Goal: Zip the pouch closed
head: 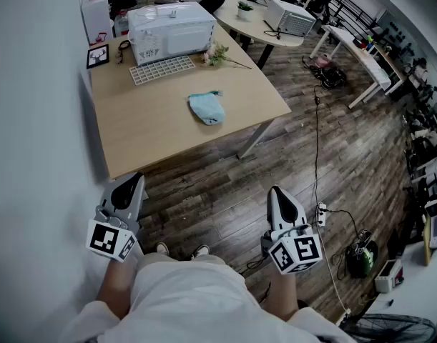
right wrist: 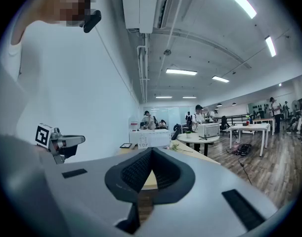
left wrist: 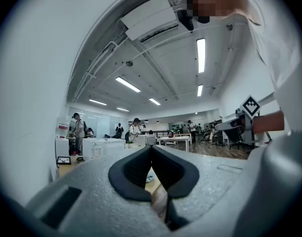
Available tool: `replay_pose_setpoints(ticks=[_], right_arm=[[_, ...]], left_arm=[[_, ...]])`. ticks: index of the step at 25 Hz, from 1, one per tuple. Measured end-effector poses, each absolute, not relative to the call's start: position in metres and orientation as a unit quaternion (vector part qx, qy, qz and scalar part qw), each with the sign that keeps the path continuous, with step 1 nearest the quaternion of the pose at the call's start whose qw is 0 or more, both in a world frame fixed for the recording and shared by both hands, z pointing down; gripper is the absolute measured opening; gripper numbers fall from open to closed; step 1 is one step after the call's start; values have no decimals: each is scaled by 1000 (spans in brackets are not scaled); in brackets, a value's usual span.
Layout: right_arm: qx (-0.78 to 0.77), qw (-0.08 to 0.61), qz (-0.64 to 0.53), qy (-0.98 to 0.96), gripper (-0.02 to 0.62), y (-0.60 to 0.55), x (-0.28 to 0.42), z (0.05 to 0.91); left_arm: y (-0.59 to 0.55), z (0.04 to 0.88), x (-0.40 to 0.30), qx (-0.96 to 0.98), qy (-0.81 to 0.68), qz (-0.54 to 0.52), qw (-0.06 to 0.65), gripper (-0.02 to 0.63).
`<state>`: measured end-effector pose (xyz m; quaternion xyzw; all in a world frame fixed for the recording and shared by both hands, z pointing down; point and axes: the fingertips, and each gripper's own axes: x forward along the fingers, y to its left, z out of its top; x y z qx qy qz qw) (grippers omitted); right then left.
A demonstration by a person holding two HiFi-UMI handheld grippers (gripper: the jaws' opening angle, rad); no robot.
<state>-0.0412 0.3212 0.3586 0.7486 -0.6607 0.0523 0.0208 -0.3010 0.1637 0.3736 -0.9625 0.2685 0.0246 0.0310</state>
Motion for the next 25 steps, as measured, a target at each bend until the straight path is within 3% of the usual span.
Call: replay_pose_setpoints(ticks=[23, 25], right_arm=[[712, -1, 92, -696, 3, 315, -27, 376], [704, -4, 102, -703, 137, 315, -23, 379]], left_arm=[[168, 377, -282, -964, 265, 24, 25, 17], [168, 375, -279, -964, 263, 28, 25, 51]])
